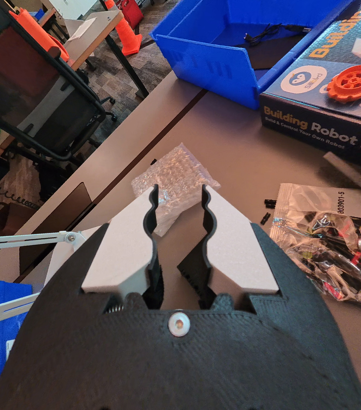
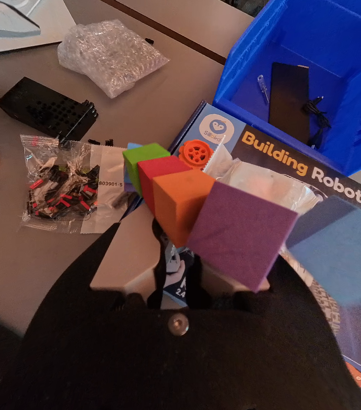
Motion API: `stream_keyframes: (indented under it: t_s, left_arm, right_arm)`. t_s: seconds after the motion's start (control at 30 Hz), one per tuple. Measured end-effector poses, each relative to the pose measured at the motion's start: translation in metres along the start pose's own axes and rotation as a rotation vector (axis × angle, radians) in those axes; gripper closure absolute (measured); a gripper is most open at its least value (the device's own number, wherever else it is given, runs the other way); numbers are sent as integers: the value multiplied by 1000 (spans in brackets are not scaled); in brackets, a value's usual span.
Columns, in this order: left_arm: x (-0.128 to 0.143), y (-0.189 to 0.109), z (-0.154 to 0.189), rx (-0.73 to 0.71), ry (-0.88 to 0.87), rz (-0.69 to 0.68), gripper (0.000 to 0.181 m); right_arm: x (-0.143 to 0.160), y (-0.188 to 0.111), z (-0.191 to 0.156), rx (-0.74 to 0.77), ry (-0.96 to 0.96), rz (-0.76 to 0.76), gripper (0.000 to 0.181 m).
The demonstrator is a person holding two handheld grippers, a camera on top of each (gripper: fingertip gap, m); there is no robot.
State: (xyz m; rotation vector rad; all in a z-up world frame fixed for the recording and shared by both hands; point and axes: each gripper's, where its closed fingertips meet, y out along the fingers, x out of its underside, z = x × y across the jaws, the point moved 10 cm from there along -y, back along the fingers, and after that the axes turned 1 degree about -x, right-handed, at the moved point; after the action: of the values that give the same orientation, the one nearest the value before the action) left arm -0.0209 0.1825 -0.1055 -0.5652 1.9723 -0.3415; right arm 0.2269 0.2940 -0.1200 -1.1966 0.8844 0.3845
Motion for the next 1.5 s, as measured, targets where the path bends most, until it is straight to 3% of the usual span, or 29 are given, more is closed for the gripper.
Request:
stream_keyframes:
  t_s: [0.27,0.6,0.83,0.93,1.13,1.5]
  left_arm:
    - [2,-6,-9,-5,-26,8,145]
    - [2,-5,-9,6,-25,5,146]
    - [4,0,-2,37,0,-7,147]
    - [5,3,2,53,10,-11,147]
    - [5,8,11,77,35,-23,147]
    - [7,13,17,97,44,-40,147]
  right_arm:
    - [-4,2,-15,30,-122,-72,164]
    - [-1,-19,-12,-24,-136,-20,170]
    - [-1,-30,-8,-44,-162,22,158]
    - [3,-28,4,-9,-160,-2,149]
    - [16,-12,36,-17,-62,-50,152]
    - [26,-21,97,98,53,-109,151]
